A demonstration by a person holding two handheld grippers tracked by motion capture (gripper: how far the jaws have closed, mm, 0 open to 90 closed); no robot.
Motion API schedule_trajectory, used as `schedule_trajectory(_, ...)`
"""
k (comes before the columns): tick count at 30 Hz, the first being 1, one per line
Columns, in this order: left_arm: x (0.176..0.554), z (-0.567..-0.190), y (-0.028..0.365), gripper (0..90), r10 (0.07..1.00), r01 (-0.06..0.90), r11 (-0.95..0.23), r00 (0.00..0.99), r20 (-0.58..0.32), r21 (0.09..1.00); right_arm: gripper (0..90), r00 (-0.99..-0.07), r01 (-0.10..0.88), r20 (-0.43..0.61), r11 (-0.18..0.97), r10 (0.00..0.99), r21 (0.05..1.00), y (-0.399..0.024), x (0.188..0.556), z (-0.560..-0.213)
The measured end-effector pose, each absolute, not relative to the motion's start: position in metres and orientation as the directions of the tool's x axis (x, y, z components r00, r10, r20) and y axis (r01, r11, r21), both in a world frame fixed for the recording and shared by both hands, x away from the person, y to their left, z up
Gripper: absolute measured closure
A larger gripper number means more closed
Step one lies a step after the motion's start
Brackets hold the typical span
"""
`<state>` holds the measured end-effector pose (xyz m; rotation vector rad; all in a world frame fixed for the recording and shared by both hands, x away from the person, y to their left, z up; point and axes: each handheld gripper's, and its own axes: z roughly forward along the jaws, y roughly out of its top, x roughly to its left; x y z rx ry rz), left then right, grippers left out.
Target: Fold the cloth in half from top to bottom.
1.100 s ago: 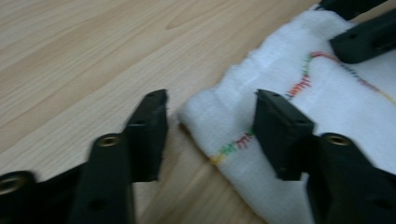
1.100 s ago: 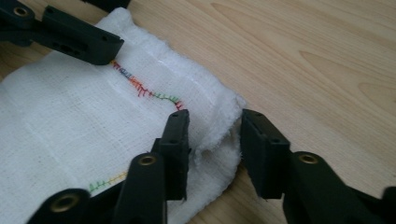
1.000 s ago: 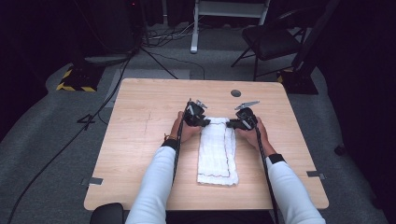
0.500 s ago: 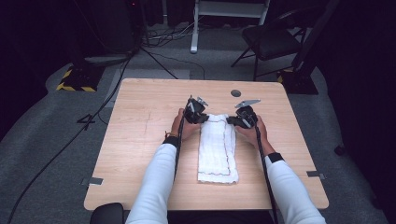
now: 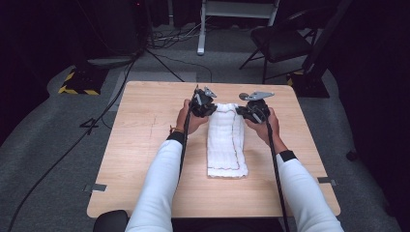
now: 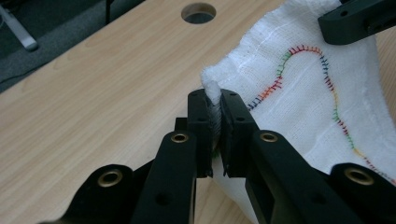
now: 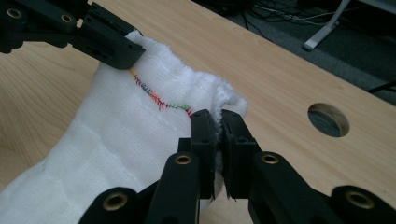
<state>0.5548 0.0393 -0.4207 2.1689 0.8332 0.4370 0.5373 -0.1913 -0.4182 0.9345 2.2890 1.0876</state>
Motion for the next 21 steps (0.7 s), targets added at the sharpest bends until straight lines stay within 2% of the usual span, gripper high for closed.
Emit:
schedule_trajectory(11,0.551,-0.402,0.041,83.8,0.677,0.385,-0.499,0.733,0.072,0.776,84.7,-0.676,0.332,-0.144,0.473,0.723,0.816,-0.191,0.532,-0.402)
schedule_trajectory(21,0.523,-0.408,0.048,83.6,0.617,0.343,-0.519,0.784,0.065,0.783,84.7,-0.741,0.298,-0.13,0.497,0.659,0.815,-0.194,0.512,-0.406)
